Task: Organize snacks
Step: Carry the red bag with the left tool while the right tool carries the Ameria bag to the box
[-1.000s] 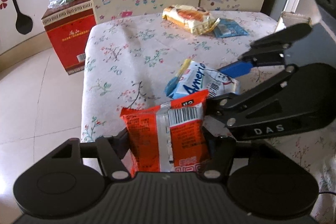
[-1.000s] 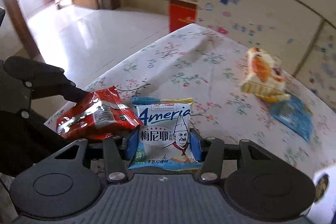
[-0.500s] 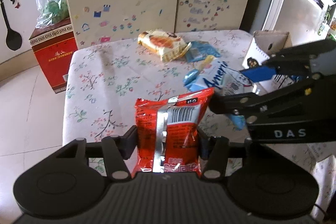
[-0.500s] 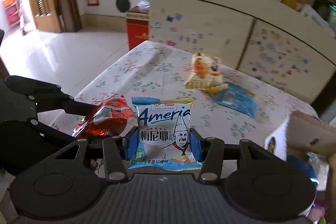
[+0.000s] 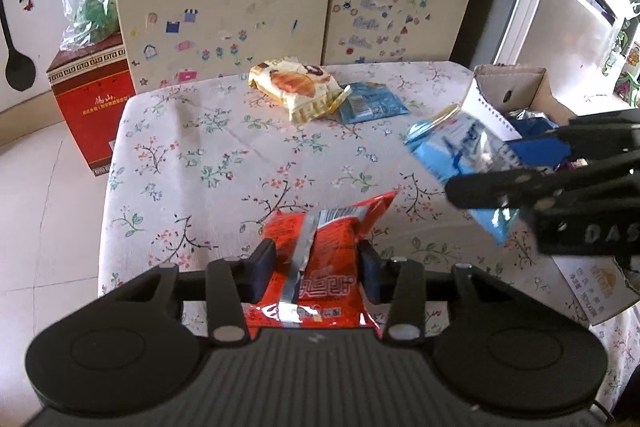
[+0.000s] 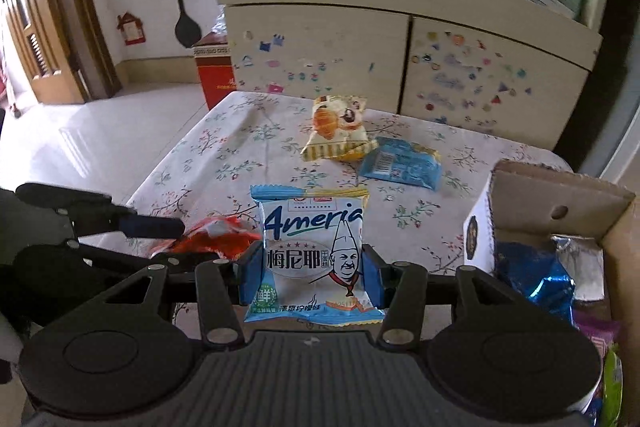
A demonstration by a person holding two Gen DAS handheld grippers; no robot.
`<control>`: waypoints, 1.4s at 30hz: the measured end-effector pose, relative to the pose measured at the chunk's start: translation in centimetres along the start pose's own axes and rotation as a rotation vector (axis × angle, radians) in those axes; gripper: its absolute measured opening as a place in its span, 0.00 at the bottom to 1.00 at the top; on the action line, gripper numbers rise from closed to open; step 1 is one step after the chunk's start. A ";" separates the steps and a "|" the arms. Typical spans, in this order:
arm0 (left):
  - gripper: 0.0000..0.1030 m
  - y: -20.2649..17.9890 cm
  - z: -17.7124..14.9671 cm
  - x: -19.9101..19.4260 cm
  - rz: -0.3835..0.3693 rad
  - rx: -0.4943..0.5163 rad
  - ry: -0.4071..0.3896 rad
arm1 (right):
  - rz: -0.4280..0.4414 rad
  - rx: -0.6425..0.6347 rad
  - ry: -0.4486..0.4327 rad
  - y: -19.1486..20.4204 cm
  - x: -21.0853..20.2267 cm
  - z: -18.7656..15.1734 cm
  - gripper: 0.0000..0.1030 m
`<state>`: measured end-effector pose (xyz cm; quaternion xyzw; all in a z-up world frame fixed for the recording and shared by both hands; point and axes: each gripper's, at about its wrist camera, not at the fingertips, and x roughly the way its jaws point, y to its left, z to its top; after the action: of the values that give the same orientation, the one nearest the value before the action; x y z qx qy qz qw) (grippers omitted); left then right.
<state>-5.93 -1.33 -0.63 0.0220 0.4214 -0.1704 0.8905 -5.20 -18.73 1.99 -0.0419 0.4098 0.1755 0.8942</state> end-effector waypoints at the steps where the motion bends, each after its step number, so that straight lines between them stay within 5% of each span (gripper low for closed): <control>1: 0.41 -0.1 0.0 0.1 0.000 0.002 0.001 | 0.002 0.002 -0.002 -0.1 -0.1 0.0 0.55; 4: 0.42 -0.3 -0.1 0.4 -0.024 0.010 0.005 | 0.005 0.016 0.006 -0.3 -0.2 -0.3 0.55; 8: 0.73 -0.1 -0.1 1.2 -0.055 -0.002 0.016 | -0.003 0.036 0.014 -0.8 -0.4 -0.4 0.55; 14: 0.87 0.0 0.0 2.5 0.022 0.041 0.017 | 0.007 0.054 0.006 -1.1 -1.0 -0.7 0.55; 17: 0.81 -0.2 -0.3 3.8 0.035 0.049 0.045 | 0.016 0.069 0.007 -1.3 -1.1 -0.7 0.55; 18: 0.66 -0.3 -0.5 4.3 0.032 0.058 0.056 | 0.016 0.077 0.008 -1.4 -1.1 -0.7 0.55; 28: 0.65 -2.3 1.0 2.7 0.031 0.022 -0.030 | -0.020 0.175 -0.028 -3.6 -2.6 -0.8 0.55; 36: 0.65 -5.7 3.8 0.0 -0.081 0.014 -0.159 | -0.075 0.291 -0.133 -6.8 -5.6 -0.2 0.55; 42: 0.65 -8.4 5.0 0.0 -0.165 0.033 -0.173 | -0.156 0.406 -0.181 -9.4 -7.4 -0.8 0.55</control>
<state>-4.88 -10.16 3.47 -0.0127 0.3404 -0.2512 0.9060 -6.95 -29.79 6.37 0.1230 0.3502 0.0230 0.9283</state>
